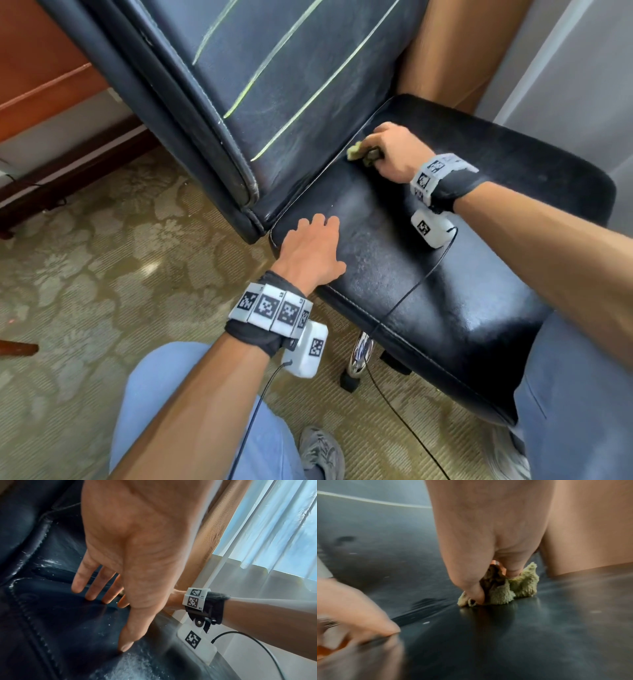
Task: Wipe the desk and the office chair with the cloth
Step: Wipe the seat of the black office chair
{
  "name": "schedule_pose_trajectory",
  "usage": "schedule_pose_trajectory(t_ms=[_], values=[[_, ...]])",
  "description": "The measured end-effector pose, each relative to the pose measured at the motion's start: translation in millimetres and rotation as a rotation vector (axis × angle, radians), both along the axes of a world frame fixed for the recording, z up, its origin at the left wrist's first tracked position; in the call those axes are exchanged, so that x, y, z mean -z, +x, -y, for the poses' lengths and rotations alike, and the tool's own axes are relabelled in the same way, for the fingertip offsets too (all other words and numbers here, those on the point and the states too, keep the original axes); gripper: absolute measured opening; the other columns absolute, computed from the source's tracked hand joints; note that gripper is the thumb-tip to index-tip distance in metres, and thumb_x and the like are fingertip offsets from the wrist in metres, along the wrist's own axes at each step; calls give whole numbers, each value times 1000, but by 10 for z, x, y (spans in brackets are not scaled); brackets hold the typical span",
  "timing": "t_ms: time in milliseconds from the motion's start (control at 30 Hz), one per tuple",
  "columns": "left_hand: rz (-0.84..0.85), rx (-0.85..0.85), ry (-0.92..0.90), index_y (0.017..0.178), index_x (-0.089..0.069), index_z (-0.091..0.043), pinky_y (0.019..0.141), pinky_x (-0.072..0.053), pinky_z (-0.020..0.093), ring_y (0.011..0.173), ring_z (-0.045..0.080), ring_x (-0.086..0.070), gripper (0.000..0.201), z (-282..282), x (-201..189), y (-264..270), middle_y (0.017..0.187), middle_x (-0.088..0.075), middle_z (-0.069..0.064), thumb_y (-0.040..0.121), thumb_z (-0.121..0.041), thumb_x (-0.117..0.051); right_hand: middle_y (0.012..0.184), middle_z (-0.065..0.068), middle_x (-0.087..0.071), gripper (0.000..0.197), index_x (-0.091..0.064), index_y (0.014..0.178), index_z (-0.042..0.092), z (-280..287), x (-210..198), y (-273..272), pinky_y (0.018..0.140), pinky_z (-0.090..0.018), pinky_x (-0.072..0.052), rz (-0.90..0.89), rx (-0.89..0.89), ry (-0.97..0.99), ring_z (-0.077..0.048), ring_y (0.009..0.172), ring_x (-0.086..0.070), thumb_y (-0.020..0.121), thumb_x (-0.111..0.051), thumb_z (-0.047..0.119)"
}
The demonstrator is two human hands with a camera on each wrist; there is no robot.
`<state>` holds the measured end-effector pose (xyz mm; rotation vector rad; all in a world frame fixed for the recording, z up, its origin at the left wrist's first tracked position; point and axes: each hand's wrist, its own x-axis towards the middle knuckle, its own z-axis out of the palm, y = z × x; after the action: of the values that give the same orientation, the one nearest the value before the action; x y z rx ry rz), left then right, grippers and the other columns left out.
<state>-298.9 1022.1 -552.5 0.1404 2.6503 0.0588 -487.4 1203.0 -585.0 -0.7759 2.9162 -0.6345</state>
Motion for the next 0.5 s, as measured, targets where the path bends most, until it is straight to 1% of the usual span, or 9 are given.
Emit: schedule_pose_trajectory(t_ms=[33, 67, 133, 200, 233, 300, 367, 433, 500], values=[[2, -1, -3, 150, -36, -16, 97, -43, 44, 132, 32, -43, 71, -9, -3, -11, 145, -43, 7, 93, -45, -69, 119, -3, -64, 60, -75, 120, 34, 106, 1, 89, 102, -35, -54, 2, -103, 4, -19, 115, -62, 76, -56, -2], [3, -2, -5, 148, -38, -15, 97, -43, 44, 132, 32, -43, 70, -19, -7, -22, 144, -43, 8, 93, -44, -70, 120, -1, -64, 56, -75, 119, 34, 230, -1, 193, 102, -36, -53, 5, -207, 17, -19, 116, -61, 78, -58, 0], [-6, 6, -5, 143, -43, -13, 96, -44, 45, 131, 33, -44, 64, -55, -15, -40, 140, -45, 10, 93, -42, -70, 124, -4, -62, 41, -74, 120, 27, 495, -32, 439, 100, -39, -52, 2, -393, 41, -22, 116, -61, 85, -63, 8], [-14, 15, 0, 136, -48, -10, 94, -45, 46, 129, 35, -45, 57, -93, -16, -39, 138, -46, 13, 92, -38, -71, 130, -7, -57, 34, -72, 123, 23, 681, -12, 602, 97, -42, -51, 2, -506, 108, -27, 115, -59, 92, -64, 14], [-12, 17, 2, 135, -49, -9, 93, -46, 46, 128, 36, -46, 55, -106, -16, -35, 138, -47, 14, 92, -37, -71, 132, -7, -54, 33, -71, 125, 23, 726, 9, 622, 96, -44, -51, -5, -527, 143, -28, 115, -59, 94, -63, 15], [-4, 21, 6, 135, -50, -10, 93, -46, 45, 127, 36, -47, 55, -120, -17, -28, 138, -48, 14, 92, -37, -71, 133, -7, -53, 34, -69, 129, 22, 725, 46, 577, 95, -45, -52, -24, -521, 176, -30, 114, -59, 97, -60, 15], [-5, 20, 9, 135, -50, -11, 92, -46, 44, 126, 35, -48, 54, -121, -18, -24, 137, -48, 12, 92, -38, -71, 134, -8, -53, 37, -68, 132, 24, 674, 65, 472, 94, -44, -53, -60, -488, 201, -30, 115, -59, 97, -59, 14], [-9, 14, 15, 134, -50, -12, 92, -46, 43, 127, 33, -47, 52, -128, -13, -26, 137, -46, 11, 93, -36, -70, 127, -8, -55, 36, -69, 128, 27, 600, 77, 277, 93, -44, -53, -62, -381, 179, -31, 112, -60, 96, -60, 15], [-8, 7, 27, 133, -50, -12, 91, -45, 41, 126, 32, -46, 49, -118, -3, -20, 137, -46, 10, 93, -35, -69, 120, -10, -58, 34, -72, 123, 27, 507, 79, 54, 93, -45, -52, -37, -223, 177, -34, 110, -61, 95, -59, 15]])
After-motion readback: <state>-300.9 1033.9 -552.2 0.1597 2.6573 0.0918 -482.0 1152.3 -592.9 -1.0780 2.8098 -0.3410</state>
